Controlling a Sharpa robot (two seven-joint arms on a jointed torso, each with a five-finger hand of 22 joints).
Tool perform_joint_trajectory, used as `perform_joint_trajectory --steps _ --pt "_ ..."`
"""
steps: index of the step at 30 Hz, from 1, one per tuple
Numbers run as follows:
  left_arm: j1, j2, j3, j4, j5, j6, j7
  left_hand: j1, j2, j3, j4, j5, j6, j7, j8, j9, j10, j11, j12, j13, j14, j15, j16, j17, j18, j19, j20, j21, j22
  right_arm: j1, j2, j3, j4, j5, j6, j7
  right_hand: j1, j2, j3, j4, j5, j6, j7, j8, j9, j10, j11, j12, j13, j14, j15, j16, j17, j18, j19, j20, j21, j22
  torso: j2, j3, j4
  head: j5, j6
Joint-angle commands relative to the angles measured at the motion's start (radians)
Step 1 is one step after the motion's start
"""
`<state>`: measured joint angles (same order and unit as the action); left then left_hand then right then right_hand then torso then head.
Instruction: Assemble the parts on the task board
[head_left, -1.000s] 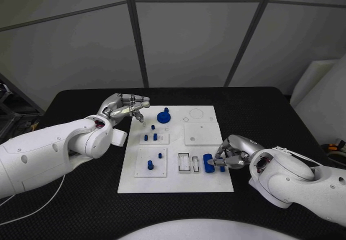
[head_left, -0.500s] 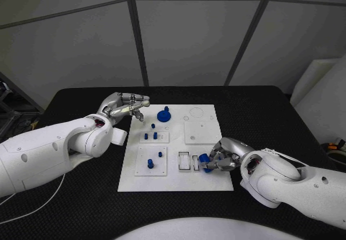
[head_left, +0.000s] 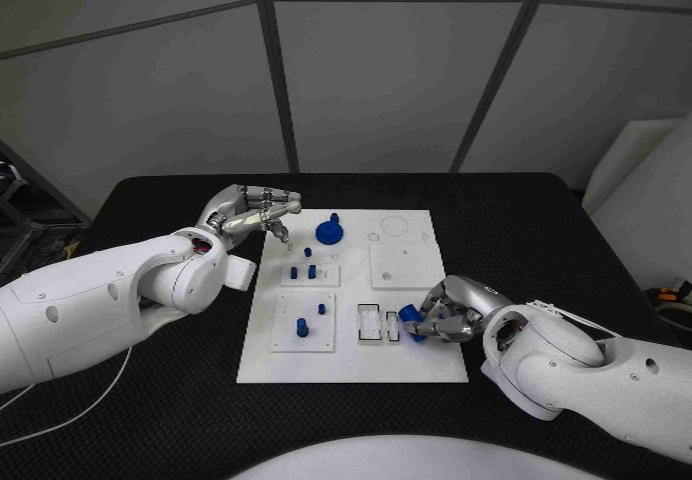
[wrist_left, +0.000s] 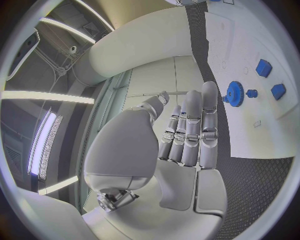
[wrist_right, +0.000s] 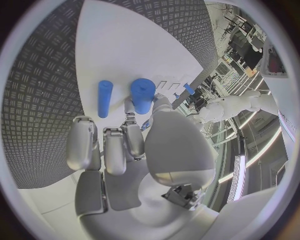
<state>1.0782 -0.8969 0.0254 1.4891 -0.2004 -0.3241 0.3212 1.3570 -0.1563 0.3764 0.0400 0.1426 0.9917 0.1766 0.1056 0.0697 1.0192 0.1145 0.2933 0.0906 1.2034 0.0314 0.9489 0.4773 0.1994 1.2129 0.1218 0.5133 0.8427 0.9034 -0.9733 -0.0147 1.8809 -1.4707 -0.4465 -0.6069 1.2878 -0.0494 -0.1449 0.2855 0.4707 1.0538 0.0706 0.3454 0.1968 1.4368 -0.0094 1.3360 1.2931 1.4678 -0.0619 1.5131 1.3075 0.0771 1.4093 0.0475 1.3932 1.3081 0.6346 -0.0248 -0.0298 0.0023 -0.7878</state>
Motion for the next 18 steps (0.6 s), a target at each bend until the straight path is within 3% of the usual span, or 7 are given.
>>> perform_joint_trajectory --steps 1,11,18 --pt "0.001 0.001 0.001 -0.001 0.004 0.011 0.004 -0.005 0.005 -0.006 -0.002 0.002 0.005 0.001 0.004 -0.001 -0.001 -0.003 0.005 0.000 -0.004 -0.005 0.005 -0.001 -0.017 0.007 0.000 -0.004 -0.001 -0.005 -0.016 -0.005 0.014 0.017 -0.066 -0.009 0.019 0.009 0.005 0.001 0.017 0.016 -0.005 0.012 0.014 0.010 0.000 0.006 0.008 0.080 -0.009 0.008 0.145 -0.019 0.011 -0.004 0.009 0.017 -0.001 0.0003 -0.0016 0.000 0.002" --pt "0.000 0.004 0.001 -0.004 0.004 0.013 0.002 -0.005 0.006 -0.006 -0.002 0.002 0.004 0.002 0.003 -0.001 -0.003 -0.003 0.005 0.000 -0.004 -0.005 0.006 -0.002 -0.017 0.007 0.000 -0.004 -0.001 -0.002 -0.042 -0.002 0.083 0.131 -0.194 0.030 -0.002 0.017 -0.012 0.006 0.038 0.027 -0.010 0.020 0.027 0.015 -0.005 0.007 0.016 0.082 -0.013 0.014 0.159 -0.022 0.018 -0.008 0.017 0.029 -0.001 -0.0029 0.0016 -0.002 0.011" --pt "0.000 0.007 0.001 -0.004 0.004 0.016 0.000 -0.005 0.006 -0.006 -0.002 0.002 0.004 0.002 0.003 -0.001 -0.003 -0.003 0.005 0.000 -0.004 -0.005 0.006 -0.002 -0.017 0.007 0.000 -0.004 -0.001 0.006 -0.013 -0.001 0.086 0.184 -0.202 0.051 -0.025 0.025 -0.024 0.007 0.030 0.028 -0.012 0.021 0.034 0.018 -0.006 0.007 0.021 0.083 -0.014 0.016 0.163 -0.023 0.020 -0.009 0.020 0.033 0.000 -0.0023 0.0012 0.003 0.014"
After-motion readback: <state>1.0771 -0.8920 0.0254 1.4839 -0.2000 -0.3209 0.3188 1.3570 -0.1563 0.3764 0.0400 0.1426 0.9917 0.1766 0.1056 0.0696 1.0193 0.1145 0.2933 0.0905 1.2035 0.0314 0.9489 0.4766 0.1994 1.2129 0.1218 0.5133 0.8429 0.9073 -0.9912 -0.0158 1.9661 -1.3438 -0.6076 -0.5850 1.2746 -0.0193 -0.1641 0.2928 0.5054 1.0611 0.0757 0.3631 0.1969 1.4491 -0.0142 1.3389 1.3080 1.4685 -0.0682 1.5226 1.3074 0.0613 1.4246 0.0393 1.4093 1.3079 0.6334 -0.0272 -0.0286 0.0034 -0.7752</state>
